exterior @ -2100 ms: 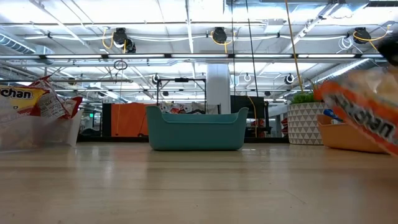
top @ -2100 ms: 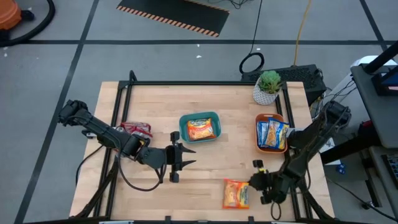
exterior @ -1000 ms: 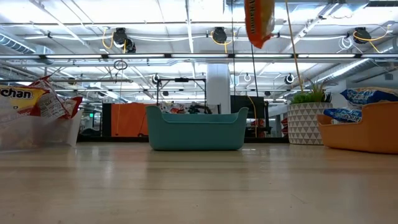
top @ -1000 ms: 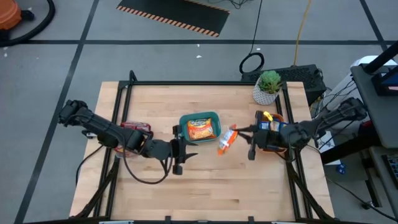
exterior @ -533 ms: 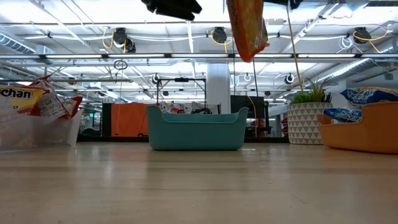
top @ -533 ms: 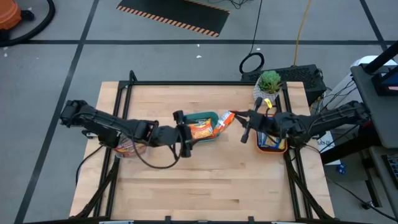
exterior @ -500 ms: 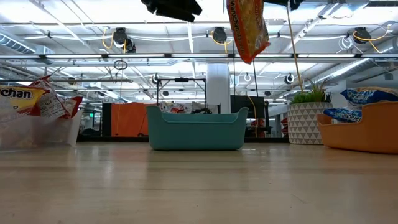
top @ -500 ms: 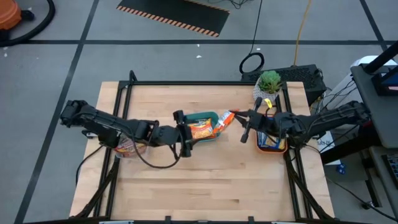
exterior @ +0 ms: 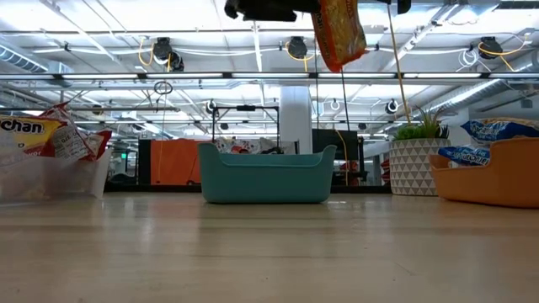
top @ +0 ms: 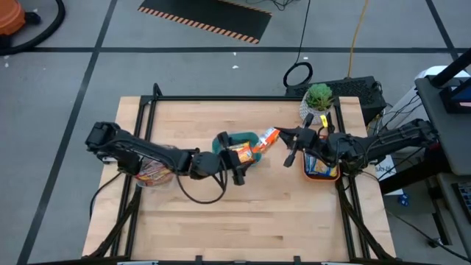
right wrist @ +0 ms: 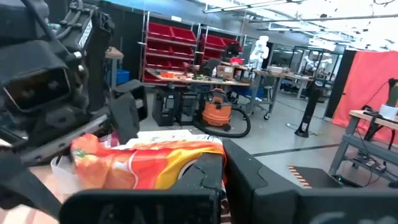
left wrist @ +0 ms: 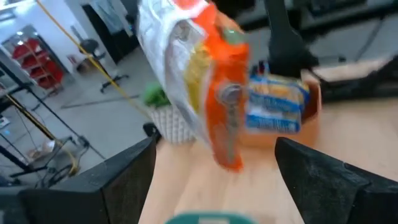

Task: Sort Maruchan noodles
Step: Put the orange noodle pack into the green bin

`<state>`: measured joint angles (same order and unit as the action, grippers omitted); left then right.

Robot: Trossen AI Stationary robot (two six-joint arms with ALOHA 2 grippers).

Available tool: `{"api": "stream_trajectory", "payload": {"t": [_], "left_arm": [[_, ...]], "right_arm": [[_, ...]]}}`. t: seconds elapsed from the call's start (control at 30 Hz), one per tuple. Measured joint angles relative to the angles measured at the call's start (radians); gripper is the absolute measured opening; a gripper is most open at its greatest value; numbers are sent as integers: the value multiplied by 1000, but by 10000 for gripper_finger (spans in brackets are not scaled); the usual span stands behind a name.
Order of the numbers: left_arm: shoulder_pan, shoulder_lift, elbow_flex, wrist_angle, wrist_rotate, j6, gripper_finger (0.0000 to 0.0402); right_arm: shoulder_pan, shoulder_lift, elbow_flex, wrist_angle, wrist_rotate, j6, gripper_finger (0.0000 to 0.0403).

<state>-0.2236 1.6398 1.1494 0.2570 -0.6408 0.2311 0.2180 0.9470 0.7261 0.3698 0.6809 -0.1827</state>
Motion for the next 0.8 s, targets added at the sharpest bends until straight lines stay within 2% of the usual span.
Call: {"api": "stream_trajectory", "payload": {"t": [0.27,0.43,0.57,0.67,0.8], "left_arm": [[48,89,-1,179,16,-6,335],[76,152,-1,287,86,-42,335],[80,178,-1,342,88,-31,330],[89,175,-1,351,39,-23,311],[92,162,-1,348,14,-1,260]], "right_arm": [[0,18,0,-7,0,44,0],[0,47,0,-7,-1,73,0],[0,69,0,-6,-1,78,0],[0,69,0,-10,-1,101,0],[2,69,0,-25,-1,95,0]]}}
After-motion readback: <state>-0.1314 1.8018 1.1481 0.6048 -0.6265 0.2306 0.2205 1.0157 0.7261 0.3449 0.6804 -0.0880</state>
